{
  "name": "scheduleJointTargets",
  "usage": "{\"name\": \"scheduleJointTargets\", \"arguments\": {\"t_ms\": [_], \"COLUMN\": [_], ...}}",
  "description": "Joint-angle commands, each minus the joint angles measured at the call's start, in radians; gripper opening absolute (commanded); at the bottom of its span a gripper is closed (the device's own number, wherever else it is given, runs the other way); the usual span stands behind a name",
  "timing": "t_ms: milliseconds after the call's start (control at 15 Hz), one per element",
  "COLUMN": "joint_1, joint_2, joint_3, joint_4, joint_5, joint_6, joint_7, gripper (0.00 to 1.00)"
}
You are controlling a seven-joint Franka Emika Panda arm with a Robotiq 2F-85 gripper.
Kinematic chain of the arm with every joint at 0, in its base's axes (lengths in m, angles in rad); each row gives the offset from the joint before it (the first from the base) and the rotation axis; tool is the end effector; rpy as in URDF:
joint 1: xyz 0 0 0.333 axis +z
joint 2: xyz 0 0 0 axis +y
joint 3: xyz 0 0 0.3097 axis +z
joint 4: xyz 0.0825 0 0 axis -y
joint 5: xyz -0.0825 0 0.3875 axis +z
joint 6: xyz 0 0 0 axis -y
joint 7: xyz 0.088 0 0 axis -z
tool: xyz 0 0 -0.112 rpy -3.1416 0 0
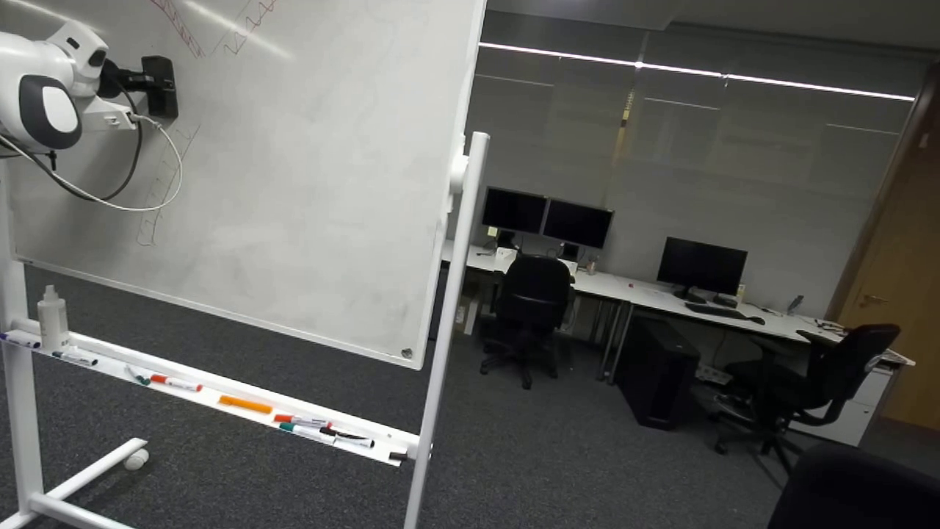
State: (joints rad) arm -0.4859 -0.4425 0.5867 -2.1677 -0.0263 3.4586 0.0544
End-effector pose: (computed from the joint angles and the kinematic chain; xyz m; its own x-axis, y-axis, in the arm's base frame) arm 0.4560 0.1260 0.7327 -0.1067 0.2017 0.9736 0.0648 -0.9757 0.2093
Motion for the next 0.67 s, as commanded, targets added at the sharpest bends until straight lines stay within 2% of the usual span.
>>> {"name": "scheduleJointTargets", "arguments": {"t_ms": [0,67,267,467,600], "joint_1": [-0.176,0.0,-0.001,-0.132,-0.15], "joint_2": [0.054,-0.017,-0.019,-0.025,-0.036], "joint_3": [0.174,-0.001,-0.001,0.115,0.129], "joint_4": [0.098,-0.012,-0.013,0.015,0.013], "joint_5": [0.035,0.0,0.0,0.029,0.037], "joint_6": [0.0,-0.001,-0.002,0.001,0.001], "joint_7": [-0.024,0.002,0.002,0.003,0.003], "gripper": [0.3,0.55,0.55,0.55,0.55]}}
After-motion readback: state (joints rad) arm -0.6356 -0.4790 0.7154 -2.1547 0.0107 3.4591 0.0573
